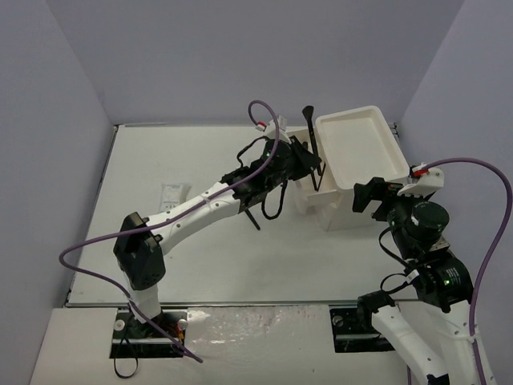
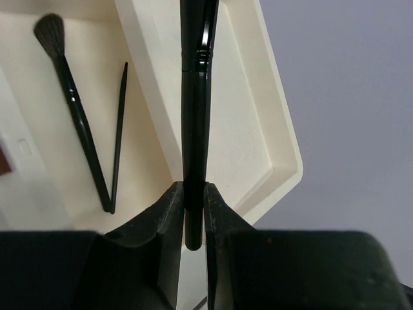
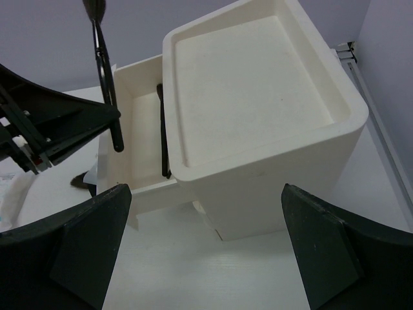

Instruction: Organize the makeup

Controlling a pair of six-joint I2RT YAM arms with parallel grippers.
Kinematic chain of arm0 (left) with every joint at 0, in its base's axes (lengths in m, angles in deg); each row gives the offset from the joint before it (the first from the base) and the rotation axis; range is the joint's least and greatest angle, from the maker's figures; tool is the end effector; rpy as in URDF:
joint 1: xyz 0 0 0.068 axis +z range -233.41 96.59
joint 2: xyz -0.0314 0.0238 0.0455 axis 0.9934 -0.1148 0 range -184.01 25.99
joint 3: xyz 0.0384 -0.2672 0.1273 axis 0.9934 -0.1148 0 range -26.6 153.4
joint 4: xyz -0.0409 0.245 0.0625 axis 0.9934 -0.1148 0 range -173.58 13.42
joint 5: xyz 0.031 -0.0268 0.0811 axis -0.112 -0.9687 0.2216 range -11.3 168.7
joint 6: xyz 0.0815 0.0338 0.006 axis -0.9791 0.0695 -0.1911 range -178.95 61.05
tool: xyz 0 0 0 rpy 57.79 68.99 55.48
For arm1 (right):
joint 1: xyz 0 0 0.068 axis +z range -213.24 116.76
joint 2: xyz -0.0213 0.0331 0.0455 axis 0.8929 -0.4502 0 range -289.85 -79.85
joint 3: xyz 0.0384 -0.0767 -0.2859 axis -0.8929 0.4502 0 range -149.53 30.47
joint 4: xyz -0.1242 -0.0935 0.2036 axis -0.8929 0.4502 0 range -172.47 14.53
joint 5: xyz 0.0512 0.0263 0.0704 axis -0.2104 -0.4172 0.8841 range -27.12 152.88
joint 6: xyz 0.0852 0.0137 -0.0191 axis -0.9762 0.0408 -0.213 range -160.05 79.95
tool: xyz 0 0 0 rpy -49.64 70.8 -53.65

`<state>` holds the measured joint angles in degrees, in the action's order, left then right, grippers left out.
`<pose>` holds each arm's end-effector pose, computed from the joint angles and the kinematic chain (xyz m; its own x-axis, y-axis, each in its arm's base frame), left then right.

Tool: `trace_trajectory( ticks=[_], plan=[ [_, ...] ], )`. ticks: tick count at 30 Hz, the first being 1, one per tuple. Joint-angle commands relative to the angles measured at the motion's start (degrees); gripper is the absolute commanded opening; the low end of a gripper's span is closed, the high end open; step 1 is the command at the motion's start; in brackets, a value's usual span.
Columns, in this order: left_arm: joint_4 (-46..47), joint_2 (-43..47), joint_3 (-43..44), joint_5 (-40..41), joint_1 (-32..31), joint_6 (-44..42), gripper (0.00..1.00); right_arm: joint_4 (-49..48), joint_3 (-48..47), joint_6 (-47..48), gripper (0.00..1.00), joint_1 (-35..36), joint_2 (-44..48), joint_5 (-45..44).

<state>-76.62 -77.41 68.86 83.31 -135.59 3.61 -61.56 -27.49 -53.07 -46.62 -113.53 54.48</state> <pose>0.3014 -0.3781 0.4011 -0.6947 -0.5478 -0.4662 0.2648 0.4078 -0.8738 0.1214 0.0243 0.4366 0.0226 0.2393 -0.9707 -0.1522 0.9604 0.2332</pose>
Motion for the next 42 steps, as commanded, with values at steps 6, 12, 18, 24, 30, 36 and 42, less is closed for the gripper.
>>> trace_trajectory(
  ticks=[6,12,18,24,30,36,42],
  plan=[
    [2.2,1.0,5.1,4.1,-0.7,1.9,0.4,-3.1,-0.2,1.1,1.0,0.4,0.5,-2.4],
    [1.8,2.9,3.5,4.9,-0.8,0.6,0.45,-3.1,-0.1,1.2,1.0,0.4,0.2,-2.4],
    [-7.5,9.5,-1.9,10.2,-0.8,-5.8,0.48,-3.0,-0.5,1.2,1.0,0.4,0.4,-2.4],
    [-18.9,18.7,-13.9,21.4,0.1,-10.0,0.66,-3.1,-0.6,1.2,1.0,0.5,-0.1,-1.7],
    [-23.9,20.5,-24.9,21.3,4.6,-7.1,0.93,-3.2,-0.5,0.8,1.0,0.5,0.1,-0.9],
    [-25.4,16.2,-27.2,18.2,9.5,-7.4,0.93,-3.1,-2.7,2.4,1.0,0.6,-2.7,7.1],
    [-25.8,19.2,-29.7,14.9,14.1,-10.8,0.93,-4.1,-7.4,3.2,0.96,1.0,-14.2,24.5]
  ],
)
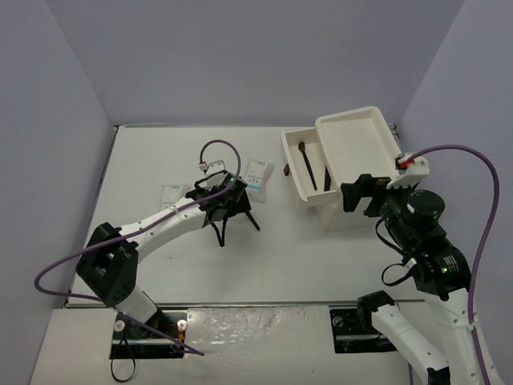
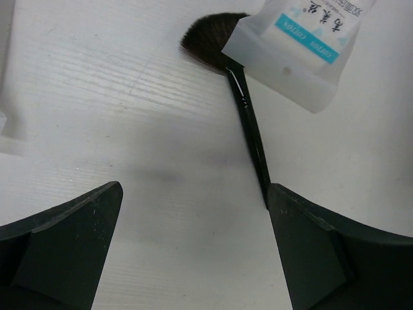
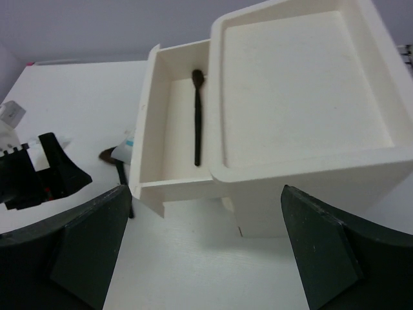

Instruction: Organize the makeup

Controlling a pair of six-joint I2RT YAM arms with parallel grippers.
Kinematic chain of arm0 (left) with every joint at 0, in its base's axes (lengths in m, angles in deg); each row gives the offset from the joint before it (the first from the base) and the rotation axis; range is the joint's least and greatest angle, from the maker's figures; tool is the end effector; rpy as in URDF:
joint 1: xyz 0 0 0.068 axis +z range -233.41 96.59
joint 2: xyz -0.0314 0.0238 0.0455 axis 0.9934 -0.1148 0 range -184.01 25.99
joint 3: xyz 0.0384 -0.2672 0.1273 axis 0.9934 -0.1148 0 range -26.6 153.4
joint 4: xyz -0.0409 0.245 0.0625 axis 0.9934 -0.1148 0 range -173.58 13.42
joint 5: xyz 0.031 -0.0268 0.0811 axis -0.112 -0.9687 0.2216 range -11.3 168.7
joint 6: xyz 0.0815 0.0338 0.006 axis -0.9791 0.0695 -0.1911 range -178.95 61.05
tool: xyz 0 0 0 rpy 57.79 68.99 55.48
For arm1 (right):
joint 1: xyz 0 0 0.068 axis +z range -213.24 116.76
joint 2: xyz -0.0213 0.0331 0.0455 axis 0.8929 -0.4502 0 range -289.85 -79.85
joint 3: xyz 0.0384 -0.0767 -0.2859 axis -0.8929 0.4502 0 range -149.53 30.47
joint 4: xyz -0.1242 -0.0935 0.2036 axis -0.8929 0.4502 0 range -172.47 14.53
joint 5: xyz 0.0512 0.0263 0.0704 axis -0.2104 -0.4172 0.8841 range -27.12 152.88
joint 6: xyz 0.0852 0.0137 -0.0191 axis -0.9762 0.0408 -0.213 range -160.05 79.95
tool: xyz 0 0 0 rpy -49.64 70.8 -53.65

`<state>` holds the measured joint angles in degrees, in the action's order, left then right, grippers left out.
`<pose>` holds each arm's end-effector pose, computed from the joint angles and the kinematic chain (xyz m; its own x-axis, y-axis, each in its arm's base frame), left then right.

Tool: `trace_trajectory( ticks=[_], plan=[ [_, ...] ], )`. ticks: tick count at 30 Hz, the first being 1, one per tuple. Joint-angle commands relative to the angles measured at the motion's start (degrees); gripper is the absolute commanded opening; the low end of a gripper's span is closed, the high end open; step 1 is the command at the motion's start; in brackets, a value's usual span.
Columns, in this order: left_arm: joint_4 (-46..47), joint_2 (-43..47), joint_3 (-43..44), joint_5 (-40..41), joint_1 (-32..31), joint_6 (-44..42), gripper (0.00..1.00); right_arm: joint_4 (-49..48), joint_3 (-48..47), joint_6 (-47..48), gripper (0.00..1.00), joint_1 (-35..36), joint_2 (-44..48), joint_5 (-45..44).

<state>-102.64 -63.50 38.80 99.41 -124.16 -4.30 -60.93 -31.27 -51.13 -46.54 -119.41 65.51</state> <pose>0.2870 -0.2107 0.2477 -0.6944 -0.4088 -0.5922 -0.2204 0.9043 -0.3657 0.1402 0.0459 0.4461 -0.0531 0.1844 -0.9814 -0.3269 0.9254 0.1916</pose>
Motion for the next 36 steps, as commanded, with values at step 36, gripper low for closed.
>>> trace_trajectory(
  ticks=[36],
  plan=[
    [-5.2,34.0,-10.3,-10.5,27.7,-36.1,0.94,-20.9,-17.7,1.6,0.65,30.5,-76.5,-6.0]
  ],
)
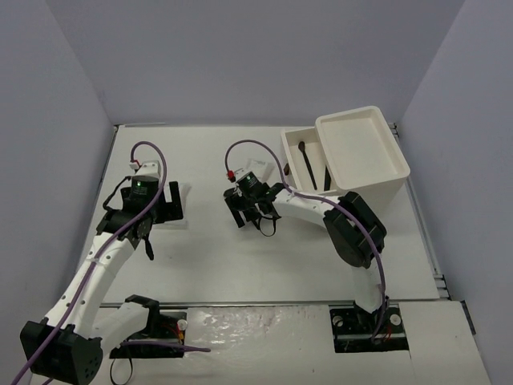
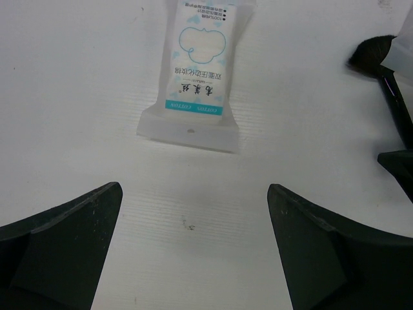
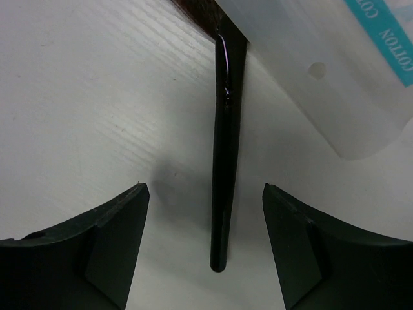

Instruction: Organize the makeup

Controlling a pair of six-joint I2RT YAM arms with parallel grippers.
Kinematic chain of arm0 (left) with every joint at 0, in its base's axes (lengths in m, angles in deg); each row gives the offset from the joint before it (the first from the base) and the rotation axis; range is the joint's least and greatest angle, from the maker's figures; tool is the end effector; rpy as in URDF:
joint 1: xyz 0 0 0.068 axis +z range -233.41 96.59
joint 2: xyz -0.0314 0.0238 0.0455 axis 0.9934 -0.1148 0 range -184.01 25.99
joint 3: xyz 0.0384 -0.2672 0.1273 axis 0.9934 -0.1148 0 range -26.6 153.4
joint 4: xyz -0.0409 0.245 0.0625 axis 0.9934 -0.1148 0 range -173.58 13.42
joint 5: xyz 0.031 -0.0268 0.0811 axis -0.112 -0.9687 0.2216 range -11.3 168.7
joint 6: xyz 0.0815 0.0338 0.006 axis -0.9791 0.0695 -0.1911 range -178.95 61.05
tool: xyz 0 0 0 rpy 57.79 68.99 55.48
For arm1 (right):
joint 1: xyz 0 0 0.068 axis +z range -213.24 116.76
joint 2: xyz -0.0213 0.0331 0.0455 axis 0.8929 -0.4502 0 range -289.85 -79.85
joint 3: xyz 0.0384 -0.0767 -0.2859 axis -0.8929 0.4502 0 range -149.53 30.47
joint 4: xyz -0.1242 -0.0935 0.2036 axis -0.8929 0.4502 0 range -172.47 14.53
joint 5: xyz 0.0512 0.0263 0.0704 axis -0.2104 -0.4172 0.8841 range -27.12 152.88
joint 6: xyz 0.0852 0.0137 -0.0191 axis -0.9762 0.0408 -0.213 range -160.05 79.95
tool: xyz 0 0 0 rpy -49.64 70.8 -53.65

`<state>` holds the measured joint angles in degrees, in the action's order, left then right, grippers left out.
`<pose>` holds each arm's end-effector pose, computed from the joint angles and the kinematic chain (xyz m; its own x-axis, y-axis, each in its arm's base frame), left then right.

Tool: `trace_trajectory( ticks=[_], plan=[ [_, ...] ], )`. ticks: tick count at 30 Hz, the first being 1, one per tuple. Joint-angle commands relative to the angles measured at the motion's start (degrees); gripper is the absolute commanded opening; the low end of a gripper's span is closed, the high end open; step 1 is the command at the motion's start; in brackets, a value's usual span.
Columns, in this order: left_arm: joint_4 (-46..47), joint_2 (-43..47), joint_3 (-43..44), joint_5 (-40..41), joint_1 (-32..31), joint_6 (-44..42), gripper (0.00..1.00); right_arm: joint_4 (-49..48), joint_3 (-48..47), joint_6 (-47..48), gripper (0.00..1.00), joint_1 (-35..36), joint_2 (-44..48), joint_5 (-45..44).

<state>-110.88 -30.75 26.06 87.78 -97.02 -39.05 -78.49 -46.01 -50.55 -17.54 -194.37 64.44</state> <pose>0.2192 -0.0404 0.3050 -0.6055 -0.1993 -0.7705 -0.1000 0.9795 -0.1748 0.3332 0.3446 0.1754 -0.5926 -0.3466 -0.7272 -0.6322 0.7595 0.1532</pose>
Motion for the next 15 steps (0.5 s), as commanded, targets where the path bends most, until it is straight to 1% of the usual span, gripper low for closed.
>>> trace_trajectory(
  ticks=[1,3,4,6,9,11,15],
  plan=[
    [3.0,1.5,2.3,1.4,0.6,-1.3,0.94,-3.4,-3.1,1.2,0.62,1.9,-2.1,-5.6],
    [3.2,2.2,2.1,1.6,0.8,-1.1,0.94,-3.3,-3.2,1.4,0.52,2.5,-3.4,-6.9],
    [3.3,2.5,2.0,1.7,0.9,-1.1,0.94,-3.6,-3.2,1.5,0.46,2.7,-3.9,-7.3],
    [3.4,3.1,1.7,1.7,1.1,-1.0,0.94,-5.1,-3.1,1.8,0.29,3.1,-4.5,-7.6],
    [3.6,3.8,1.5,2.2,1.4,-1.0,0.94,-5.2,-3.0,2.1,0.07,3.8,-4.2,-8.1],
    [3.8,4.5,1.3,2.7,1.5,-0.8,0.94,-5.2,-3.1,2.3,0.01,4.6,-2.3,-8.1],
    [4.4,6.0,0.8,3.8,1.8,-0.3,0.94,-3.5,-4.6,2.7,0.0,7.1,4.5,-9.7]
  ],
)
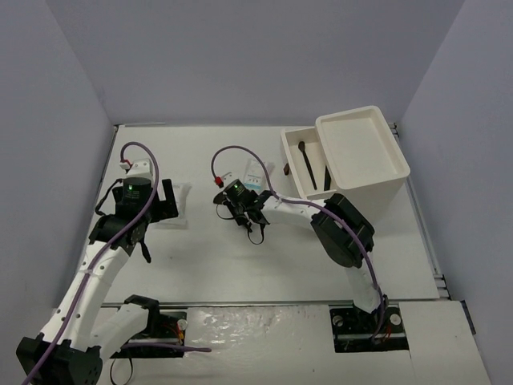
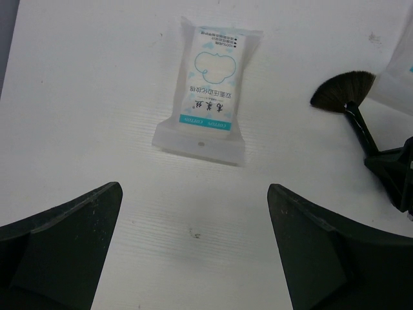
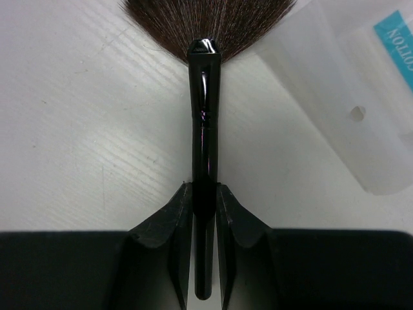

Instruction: Organize the makeup

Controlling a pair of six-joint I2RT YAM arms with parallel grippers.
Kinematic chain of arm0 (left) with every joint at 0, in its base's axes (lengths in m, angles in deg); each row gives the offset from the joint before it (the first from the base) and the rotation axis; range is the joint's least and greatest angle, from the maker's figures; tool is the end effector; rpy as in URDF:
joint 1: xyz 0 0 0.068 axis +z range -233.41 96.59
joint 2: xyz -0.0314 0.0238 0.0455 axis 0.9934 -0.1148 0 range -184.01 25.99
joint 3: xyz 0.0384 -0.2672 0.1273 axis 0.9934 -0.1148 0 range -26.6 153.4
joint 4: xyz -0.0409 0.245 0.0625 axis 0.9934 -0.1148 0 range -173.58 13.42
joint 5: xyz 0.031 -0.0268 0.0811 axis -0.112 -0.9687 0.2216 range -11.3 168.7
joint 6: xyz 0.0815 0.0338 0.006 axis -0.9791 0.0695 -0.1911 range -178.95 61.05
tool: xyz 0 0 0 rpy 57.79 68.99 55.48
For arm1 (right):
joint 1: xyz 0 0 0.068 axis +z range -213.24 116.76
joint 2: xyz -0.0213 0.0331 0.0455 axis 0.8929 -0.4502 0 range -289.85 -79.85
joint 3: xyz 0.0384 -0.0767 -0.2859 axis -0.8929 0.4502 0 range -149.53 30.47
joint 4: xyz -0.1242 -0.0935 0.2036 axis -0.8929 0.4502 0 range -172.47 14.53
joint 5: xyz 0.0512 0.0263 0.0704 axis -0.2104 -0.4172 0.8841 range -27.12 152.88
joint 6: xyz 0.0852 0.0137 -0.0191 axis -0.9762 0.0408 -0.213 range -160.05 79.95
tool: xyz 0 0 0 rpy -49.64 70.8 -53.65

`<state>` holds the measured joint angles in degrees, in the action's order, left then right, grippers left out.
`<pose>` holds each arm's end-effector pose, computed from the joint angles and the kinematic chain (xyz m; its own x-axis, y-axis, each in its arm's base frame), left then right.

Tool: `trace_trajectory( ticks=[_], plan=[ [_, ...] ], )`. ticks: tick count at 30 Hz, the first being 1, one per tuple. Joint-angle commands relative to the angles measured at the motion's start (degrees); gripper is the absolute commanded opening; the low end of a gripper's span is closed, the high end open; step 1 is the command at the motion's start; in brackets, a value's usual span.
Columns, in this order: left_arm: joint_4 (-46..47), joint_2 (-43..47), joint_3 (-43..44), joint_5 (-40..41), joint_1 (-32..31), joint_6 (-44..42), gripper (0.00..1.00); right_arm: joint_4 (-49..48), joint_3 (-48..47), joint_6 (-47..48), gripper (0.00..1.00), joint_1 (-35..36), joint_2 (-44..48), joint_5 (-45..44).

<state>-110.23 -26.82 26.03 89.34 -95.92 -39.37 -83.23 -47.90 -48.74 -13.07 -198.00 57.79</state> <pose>0.2078 -0.0313 0.3198 -0.5331 -0.2191 -0.8172 -0.1226 0.9757 -0.1816 0.3241 0.3777 0.1667 -0.5075 -0.3736 -0.7765 -0.6516 0.7560 0.0621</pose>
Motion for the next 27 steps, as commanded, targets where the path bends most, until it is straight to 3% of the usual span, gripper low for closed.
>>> trace_trajectory(
  ticks=[1,8,12,21,27],
  plan=[
    [4.0,2.6,0.6,2.4,0.8,0.1,0.94,2.5,-3.7,1.0,0.0,3.2,10.4,-3.7],
    [5.7,4.7,-0.5,1.0,1.0,-0.3,0.94,10.6,-10.0,3.4,0.0,3.8,24.4,-16.1],
    [6.4,4.4,-0.7,-0.8,1.0,-0.8,0.94,15.2,-12.6,4.4,0.0,0.0,30.0,-19.5],
    [8.0,3.8,-1.2,-5.8,1.1,-2.7,0.94,18.7,-8.2,4.4,0.0,-16.8,37.7,-10.3],
    [9.0,3.0,-1.3,-8.9,1.1,-4.0,0.94,18.5,-4.1,3.1,0.02,-21.6,37.3,-3.5]
  ],
)
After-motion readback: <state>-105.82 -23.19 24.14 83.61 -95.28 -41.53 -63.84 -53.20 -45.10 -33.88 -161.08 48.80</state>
